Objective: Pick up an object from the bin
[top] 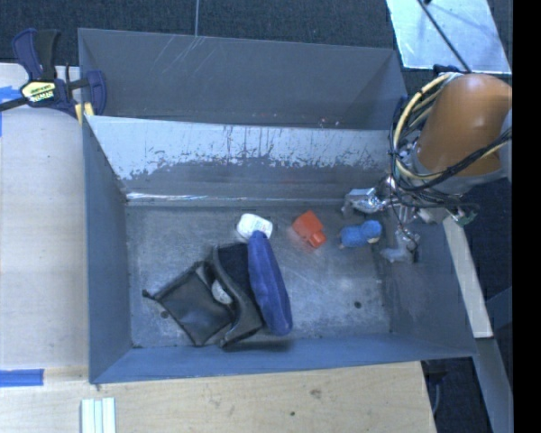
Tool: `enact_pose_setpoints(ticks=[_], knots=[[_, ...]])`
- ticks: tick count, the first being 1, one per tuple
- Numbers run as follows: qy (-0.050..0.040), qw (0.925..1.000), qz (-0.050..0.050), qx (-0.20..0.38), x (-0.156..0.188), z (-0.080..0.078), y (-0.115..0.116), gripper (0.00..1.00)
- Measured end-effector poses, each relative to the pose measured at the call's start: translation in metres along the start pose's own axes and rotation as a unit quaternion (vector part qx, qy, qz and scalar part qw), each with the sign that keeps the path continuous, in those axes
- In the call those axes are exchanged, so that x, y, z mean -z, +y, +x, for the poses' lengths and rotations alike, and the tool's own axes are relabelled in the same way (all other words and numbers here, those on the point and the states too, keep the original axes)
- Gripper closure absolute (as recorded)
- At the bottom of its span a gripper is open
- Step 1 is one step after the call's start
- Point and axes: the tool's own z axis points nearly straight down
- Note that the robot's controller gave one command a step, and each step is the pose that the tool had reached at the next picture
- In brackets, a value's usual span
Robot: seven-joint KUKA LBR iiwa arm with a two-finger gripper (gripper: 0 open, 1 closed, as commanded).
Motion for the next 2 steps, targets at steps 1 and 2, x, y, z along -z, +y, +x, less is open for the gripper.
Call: enact_pose_setpoints(ticks=[1,2], knots=[[-0.0041,1.0000,0.004,-0.001,0.006,-0.002,-0.002,1.00],[-0.0038,0.9954,0.005,0.096,0.106,0.008,0.028,1.00]])
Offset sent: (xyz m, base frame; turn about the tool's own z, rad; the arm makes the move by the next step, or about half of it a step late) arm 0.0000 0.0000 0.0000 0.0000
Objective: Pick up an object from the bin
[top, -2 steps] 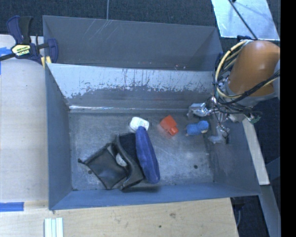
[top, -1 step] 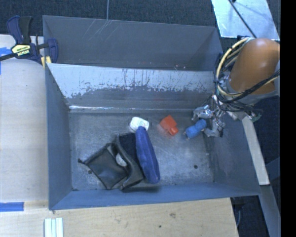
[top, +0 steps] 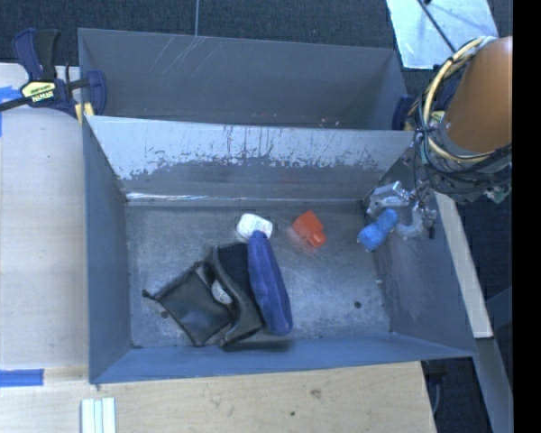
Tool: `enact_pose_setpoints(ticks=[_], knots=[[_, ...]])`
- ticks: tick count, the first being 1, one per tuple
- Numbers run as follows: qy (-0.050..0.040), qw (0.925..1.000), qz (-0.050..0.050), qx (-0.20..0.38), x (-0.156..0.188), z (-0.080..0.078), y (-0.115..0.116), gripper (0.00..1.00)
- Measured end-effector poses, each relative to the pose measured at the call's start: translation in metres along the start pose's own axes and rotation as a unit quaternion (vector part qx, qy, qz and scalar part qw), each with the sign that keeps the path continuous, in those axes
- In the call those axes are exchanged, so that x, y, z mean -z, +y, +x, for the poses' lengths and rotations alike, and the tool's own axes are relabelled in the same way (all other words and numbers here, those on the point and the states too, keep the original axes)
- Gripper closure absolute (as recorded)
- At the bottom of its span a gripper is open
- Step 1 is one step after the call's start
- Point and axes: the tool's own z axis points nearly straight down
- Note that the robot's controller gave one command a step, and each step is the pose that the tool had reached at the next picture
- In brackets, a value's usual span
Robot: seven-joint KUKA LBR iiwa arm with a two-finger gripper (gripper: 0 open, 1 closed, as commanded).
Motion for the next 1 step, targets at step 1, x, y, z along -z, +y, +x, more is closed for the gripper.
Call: enact_pose_setpoints(ticks=[1], knots=[[-0.0003,0.9371,-0.002,0.349,0.0660,-0.0125,0.0015,1.00]])
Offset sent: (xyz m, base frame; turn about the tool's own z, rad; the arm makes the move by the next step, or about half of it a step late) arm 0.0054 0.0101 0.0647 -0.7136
